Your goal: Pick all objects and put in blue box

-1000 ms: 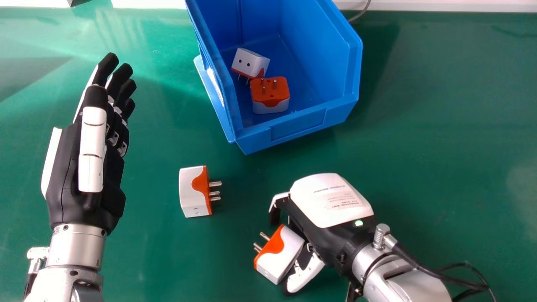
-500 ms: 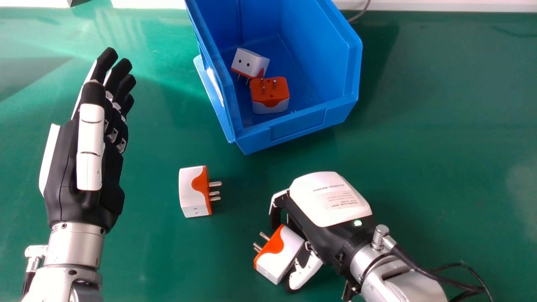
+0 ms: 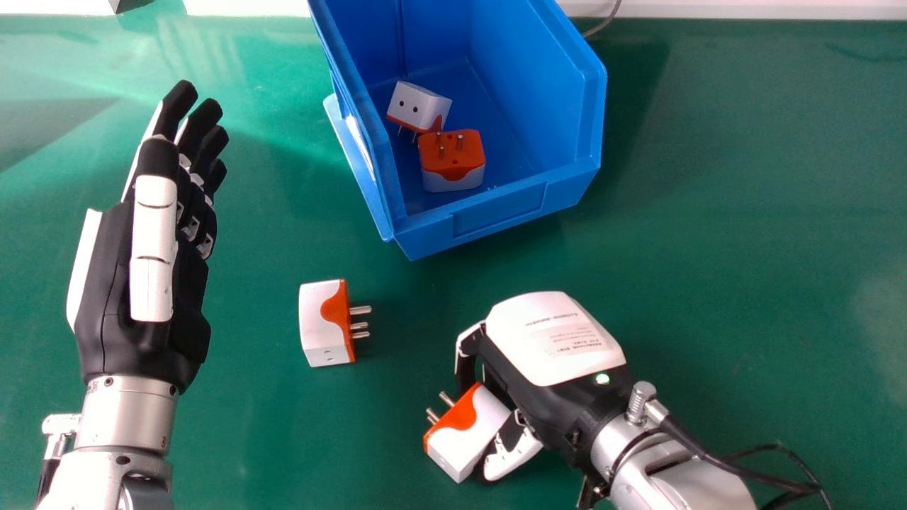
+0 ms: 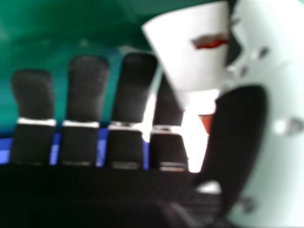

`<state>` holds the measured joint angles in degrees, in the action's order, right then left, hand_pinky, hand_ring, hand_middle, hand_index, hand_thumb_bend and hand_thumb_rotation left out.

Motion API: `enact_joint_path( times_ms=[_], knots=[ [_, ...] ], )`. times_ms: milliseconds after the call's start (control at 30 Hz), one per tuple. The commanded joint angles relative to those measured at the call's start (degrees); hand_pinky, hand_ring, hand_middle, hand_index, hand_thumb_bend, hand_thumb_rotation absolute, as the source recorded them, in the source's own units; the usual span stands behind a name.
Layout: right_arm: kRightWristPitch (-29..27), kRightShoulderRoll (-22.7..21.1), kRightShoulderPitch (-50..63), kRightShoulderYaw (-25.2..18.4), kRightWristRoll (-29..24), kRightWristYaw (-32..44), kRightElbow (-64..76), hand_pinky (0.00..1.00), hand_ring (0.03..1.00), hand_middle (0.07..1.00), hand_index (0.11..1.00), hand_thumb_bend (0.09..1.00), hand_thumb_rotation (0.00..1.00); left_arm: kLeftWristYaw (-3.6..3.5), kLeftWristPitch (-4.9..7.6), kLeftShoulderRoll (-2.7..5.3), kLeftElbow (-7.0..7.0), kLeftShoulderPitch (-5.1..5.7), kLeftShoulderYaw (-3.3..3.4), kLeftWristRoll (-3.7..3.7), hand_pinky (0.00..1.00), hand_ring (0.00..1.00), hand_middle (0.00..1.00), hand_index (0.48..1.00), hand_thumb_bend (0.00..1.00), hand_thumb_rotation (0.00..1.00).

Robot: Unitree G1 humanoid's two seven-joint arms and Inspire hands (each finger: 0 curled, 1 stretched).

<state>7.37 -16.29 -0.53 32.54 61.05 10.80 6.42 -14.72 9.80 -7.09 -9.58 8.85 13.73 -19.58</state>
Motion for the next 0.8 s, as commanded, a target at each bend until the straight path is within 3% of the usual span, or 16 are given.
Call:
enact_joint_path(
  times_ms=[0, 333, 767],
  knots=[
    [-0.76, -0.63, -1.59, -0.3, 0.16, -0.94, -0.15, 0.24, 0.301, 0.396, 0.486, 0.529, 0.1, -0.17, 1.1, -0.26, -0.92, 0.02, -0.12, 0.62, 1.0, 0.96, 0.95, 0.941, 0.7, 0.88],
    [-2.29, -1.26, -1.51, -0.7, 0.08, -1.98, -0.41, 0.27, 0.341, 0.439, 0.49, 0.522, 0.03, -0.28, 1.13, -0.18, -0.58, -0.11, 0.09, 0.56, 1.0, 0.96, 0.95, 0.944, 0.71, 0.89],
    [-1.86, -1.62, -0.02, -1.56, -0.6, -0.6, 2.23, 0.27, 0.357, 0.458, 0.507, 0.513, 0.01, -0.52, 0.87, 0.32, -0.51, 0.38, 0.29, -0.6, 1.0, 0.97, 0.95, 0.94, 0.71, 0.88]
  ],
)
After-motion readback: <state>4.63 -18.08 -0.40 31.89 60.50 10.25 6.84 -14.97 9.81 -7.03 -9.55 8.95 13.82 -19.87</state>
